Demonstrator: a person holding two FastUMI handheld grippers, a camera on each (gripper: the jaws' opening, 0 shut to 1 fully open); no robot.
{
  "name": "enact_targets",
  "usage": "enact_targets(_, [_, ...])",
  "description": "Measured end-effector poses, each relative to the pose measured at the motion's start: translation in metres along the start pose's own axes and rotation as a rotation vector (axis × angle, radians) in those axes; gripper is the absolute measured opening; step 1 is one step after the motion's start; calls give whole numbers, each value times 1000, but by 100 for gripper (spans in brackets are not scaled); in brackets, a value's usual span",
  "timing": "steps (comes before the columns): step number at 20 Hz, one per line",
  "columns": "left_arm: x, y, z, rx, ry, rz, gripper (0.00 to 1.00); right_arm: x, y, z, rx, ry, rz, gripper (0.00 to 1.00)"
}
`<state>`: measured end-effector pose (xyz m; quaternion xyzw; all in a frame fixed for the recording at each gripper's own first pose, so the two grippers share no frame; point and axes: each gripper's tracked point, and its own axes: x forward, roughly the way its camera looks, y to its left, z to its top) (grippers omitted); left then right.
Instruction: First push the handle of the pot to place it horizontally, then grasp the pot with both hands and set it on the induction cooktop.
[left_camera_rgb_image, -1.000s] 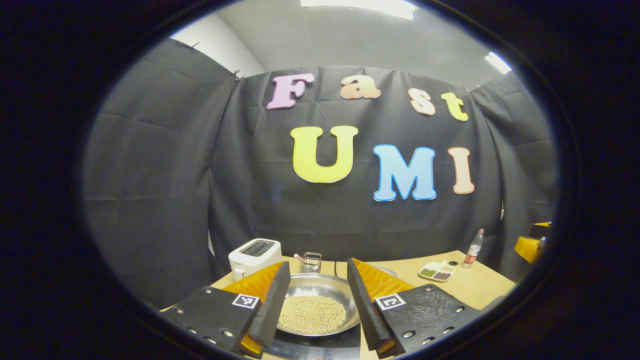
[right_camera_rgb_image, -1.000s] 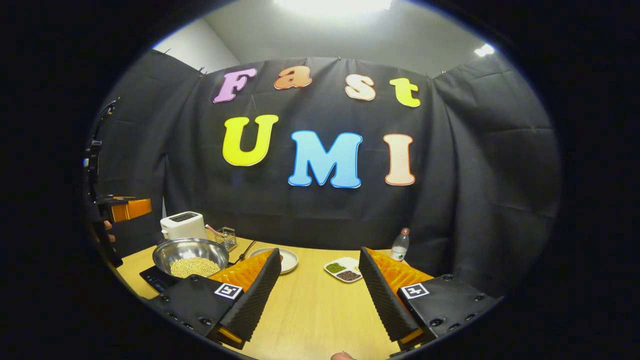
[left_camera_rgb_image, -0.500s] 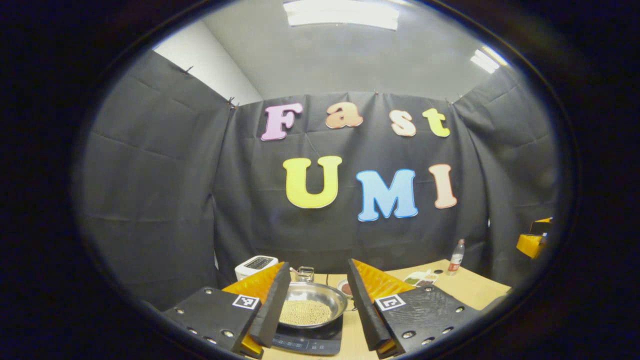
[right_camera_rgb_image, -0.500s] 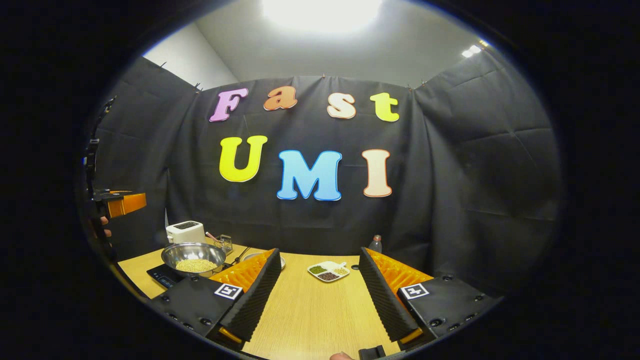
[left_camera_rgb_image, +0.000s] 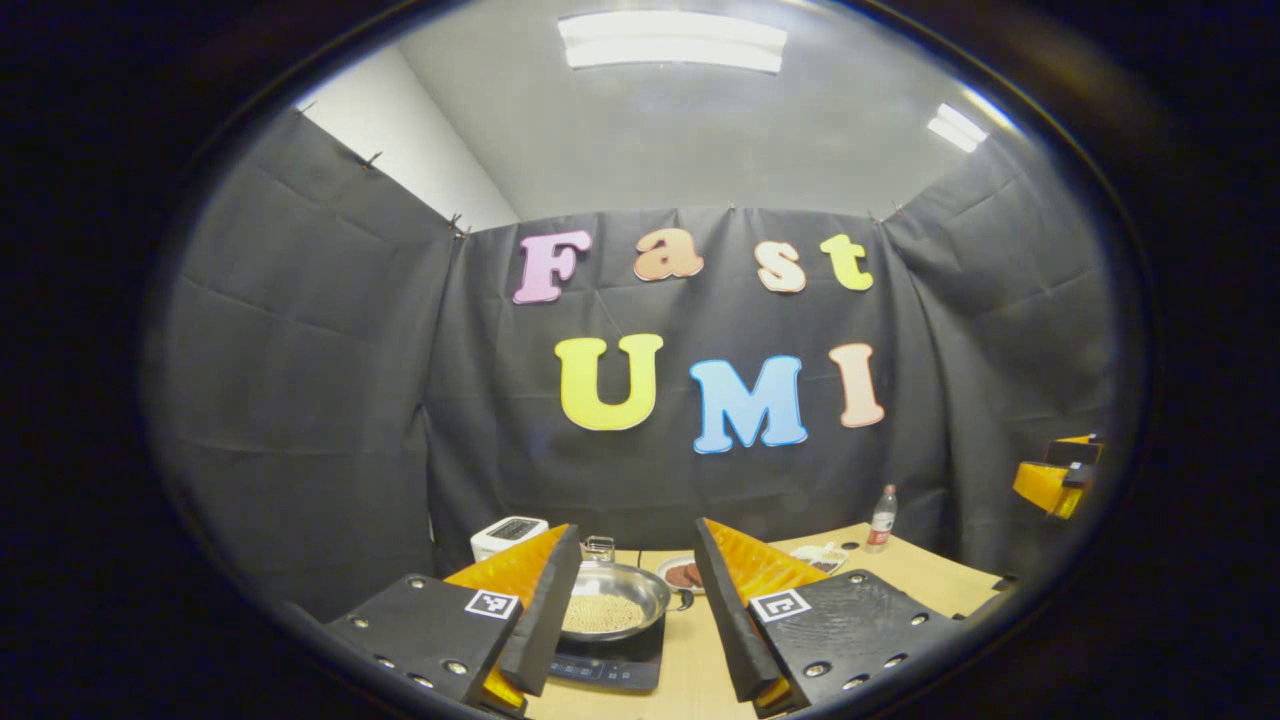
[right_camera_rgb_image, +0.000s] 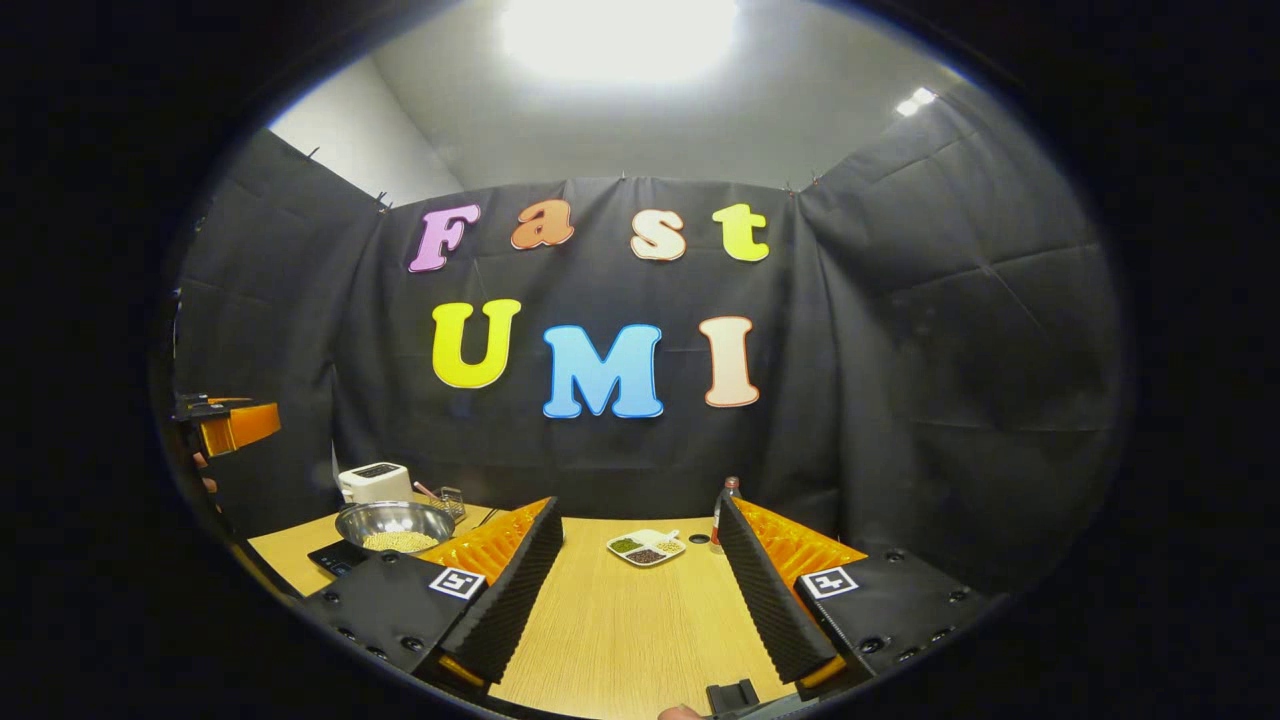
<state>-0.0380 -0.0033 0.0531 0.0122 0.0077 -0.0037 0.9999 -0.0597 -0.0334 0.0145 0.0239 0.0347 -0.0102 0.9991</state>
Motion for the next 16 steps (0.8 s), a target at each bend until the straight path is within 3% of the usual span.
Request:
enact_targets(1, [-7, 1, 1, 7, 0, 0, 65, -5, 1, 1, 4, -3, -6, 99])
enact_targets(4, [-20, 5, 6, -8, -16, -5, 69, -22, -2, 8, 17, -29, -35, 99])
enact_targets(7, [-30, 11, 0, -32, -9, -16, 65, -33, -1, 12, 10, -40, -59, 99])
enact_targets(10, [-34, 20, -2, -54, -9, -16, 69, -37, 9, 16, 2, -42, -61, 99])
enact_targets(16, [-35, 35, -1, -44, -16, -22, 65, -44, 23, 18, -3, -40, -61, 99])
